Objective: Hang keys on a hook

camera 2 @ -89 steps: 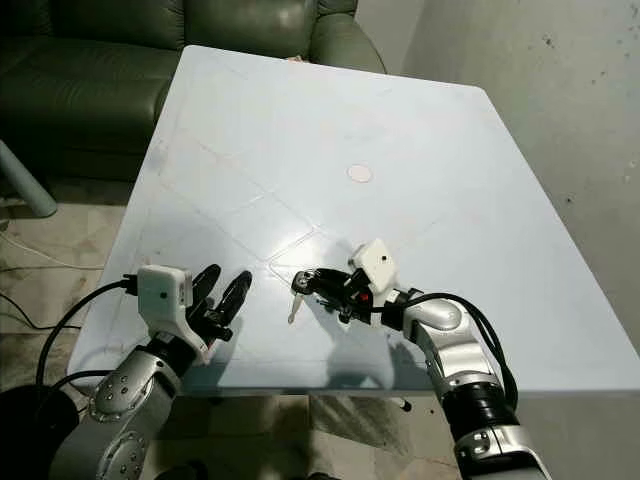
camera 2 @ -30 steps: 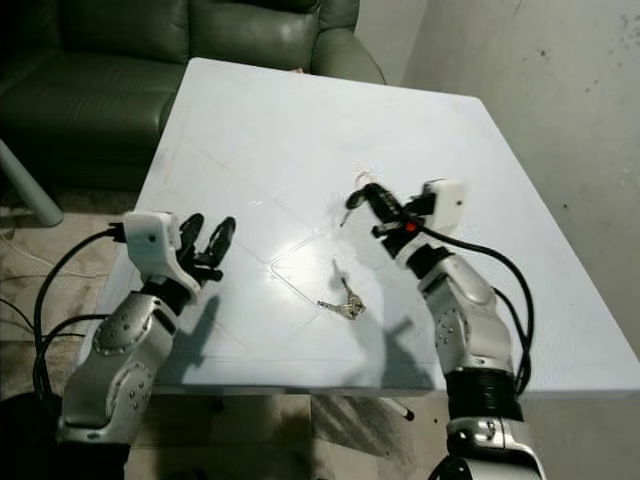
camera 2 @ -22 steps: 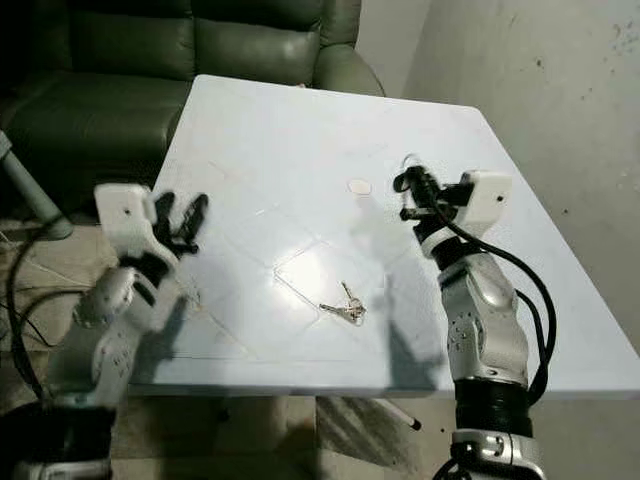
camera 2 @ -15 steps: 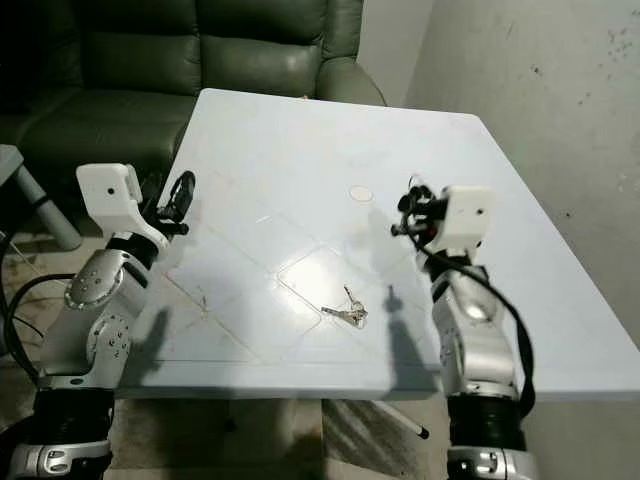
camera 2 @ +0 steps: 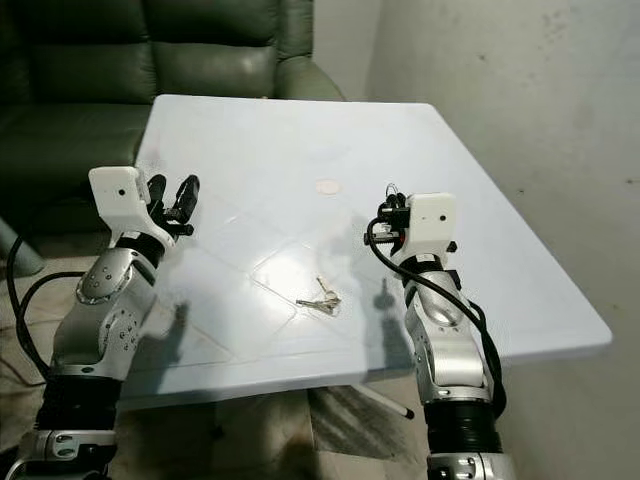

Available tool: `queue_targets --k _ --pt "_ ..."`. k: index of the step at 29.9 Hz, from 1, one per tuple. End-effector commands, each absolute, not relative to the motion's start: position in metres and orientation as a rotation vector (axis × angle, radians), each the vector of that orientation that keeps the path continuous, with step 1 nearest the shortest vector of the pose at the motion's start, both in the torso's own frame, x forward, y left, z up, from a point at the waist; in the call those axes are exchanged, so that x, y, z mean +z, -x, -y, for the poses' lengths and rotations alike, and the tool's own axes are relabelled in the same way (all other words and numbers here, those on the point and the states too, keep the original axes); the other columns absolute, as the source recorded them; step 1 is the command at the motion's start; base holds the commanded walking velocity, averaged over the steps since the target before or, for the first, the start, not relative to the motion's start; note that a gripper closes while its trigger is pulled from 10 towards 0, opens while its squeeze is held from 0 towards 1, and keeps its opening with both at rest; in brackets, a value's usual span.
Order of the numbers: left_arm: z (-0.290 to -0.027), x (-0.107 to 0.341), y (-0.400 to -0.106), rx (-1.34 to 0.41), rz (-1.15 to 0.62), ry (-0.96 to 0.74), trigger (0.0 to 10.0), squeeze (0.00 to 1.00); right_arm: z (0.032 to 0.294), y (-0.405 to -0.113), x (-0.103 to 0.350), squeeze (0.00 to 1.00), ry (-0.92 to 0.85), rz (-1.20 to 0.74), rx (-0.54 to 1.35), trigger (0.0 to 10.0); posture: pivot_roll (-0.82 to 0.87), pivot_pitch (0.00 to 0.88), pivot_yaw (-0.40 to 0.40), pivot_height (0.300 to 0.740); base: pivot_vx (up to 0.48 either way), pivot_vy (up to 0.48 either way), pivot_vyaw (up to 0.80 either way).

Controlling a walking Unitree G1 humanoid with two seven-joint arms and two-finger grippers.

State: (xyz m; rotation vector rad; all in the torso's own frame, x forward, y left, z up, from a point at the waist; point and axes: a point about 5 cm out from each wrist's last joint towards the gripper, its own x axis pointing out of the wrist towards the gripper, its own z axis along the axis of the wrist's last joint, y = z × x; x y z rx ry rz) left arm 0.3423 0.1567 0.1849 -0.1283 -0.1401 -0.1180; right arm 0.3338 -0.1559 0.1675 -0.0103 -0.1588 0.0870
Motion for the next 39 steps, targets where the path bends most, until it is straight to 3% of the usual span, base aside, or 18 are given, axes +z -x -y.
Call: queue_targets --k 1,39 --pt "-0.1548 0.1890 -0.3441 -0.118 0.156 0.114 10.0 0.00 0.1540 -0.3331 0.1704 0.00 0.014 0.179 0.087 10.0 -0.08 0.000 -0.048 0.740 0.000 0.000 -0.77" --pt "-0.1517 0.1802 -0.3439 -0.128 0.115 0.117 10.0 0.00 0.1477 -0.3291 0.1675 0.00 0.024 0.180 0.095 10.0 -0.08 0.000 -0.049 0.740 0.000 0.051 -0.77"
